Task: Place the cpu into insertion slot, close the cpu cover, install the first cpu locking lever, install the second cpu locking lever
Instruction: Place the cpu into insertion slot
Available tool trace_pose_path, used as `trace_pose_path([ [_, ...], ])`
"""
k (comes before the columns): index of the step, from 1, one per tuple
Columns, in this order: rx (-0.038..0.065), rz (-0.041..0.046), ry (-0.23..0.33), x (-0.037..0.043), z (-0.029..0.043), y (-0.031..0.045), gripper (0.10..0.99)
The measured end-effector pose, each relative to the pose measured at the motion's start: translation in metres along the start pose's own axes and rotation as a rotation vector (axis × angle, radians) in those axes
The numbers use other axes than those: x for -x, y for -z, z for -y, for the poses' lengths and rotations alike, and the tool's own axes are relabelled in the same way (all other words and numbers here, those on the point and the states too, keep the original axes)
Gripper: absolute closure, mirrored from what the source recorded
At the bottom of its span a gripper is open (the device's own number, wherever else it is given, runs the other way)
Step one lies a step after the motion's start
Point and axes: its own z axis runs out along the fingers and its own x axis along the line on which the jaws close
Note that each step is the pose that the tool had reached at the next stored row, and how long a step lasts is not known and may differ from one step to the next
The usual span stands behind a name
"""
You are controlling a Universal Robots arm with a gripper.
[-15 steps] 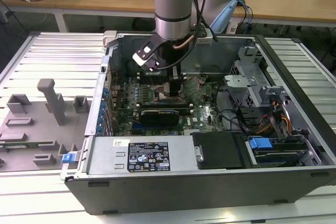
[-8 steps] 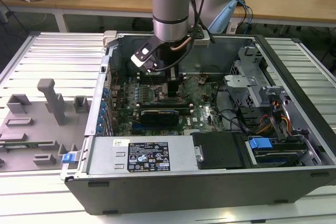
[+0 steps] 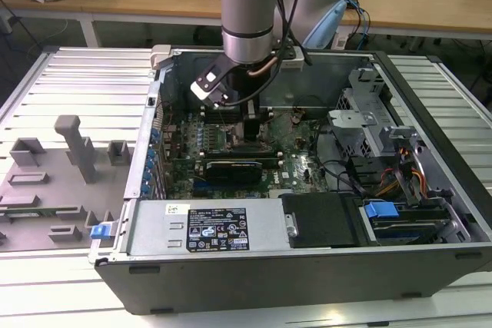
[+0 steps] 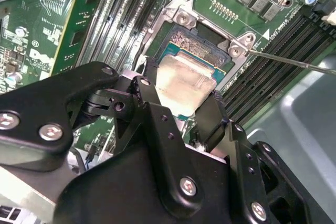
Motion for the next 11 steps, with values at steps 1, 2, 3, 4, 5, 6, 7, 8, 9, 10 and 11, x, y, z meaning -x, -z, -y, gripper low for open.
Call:
trace_pose_path([
  [1,0.000,0.0000,0.000,0.0000,0.0002,-0.0010,0.545],
  [2,0.000,0.0001,0.000,0.0000,0.0004,-0.0021,0.545],
  [3,0.000,0.0001,0.000,0.0001,0.0007,-0.0032,0.545],
  [4,0.000,0.0001,0.000,0.0001,0.0010,-0.0043,0.545],
  [5,0.000,0.0001,0.000,0.0001,0.0014,-0.0053,0.545],
  [6,0.000,0.0001,0.000,0.0001,0.0019,-0.0067,0.545],
  [7,0.000,0.0001,0.000,0.0001,0.0021,-0.0074,0.545],
  [8,0.000,0.0001,0.000,0.0001,0.0023,-0.0084,0.545],
  [9,0.000,0.0001,0.000,0.0001,0.0026,-0.0098,0.545],
  [10,0.000,0.0002,0.000,0.0001,0.0027,-0.0101,0.545],
  [11,0.000,0.0002,0.000,0.0001,0.0028,-0.0101,0.545],
])
